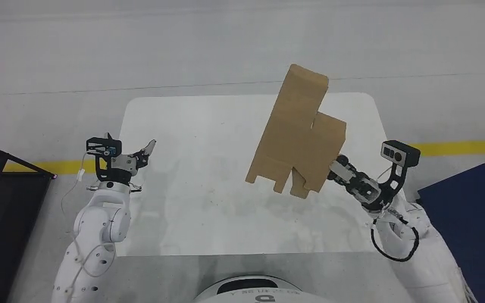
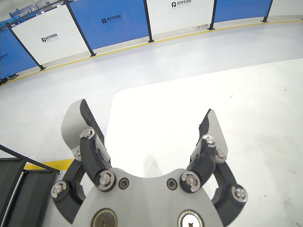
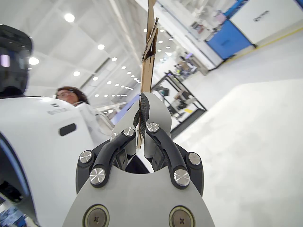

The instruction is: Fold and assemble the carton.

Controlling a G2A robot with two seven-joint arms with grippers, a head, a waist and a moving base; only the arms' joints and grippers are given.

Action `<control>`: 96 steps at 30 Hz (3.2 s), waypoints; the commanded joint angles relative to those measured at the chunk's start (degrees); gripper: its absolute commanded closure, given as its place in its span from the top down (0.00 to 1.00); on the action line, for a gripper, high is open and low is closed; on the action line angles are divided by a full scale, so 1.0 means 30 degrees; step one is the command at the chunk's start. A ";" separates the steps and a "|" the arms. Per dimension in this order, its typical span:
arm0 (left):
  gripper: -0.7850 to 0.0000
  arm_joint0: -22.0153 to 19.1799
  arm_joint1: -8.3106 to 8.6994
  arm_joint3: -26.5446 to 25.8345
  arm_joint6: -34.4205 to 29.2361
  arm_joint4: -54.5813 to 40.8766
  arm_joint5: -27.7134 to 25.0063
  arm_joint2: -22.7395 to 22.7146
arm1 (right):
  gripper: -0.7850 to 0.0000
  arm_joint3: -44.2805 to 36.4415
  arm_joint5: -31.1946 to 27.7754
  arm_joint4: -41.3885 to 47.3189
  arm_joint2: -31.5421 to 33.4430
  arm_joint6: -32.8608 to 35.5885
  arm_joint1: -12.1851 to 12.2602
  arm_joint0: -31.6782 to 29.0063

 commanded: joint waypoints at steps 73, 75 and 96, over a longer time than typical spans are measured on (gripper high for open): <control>1.00 0.0000 0.0000 0.0000 0.0000 0.0000 0.0000 0.0000 | 0.00 0.0032 0.4316 -0.2904 -0.2996 0.0002 -0.3239 0.4871; 1.00 0.0000 0.0000 0.0000 0.0000 0.0000 0.0000 0.0000 | 0.00 -0.0907 0.4582 -0.5436 -0.2086 -0.1254 -0.3144 0.4112; 1.00 0.0000 0.0000 0.0000 0.0000 0.0000 0.0000 0.0000 | 0.00 -0.2879 0.5126 -0.7674 -0.0881 -0.4523 -0.2989 0.1897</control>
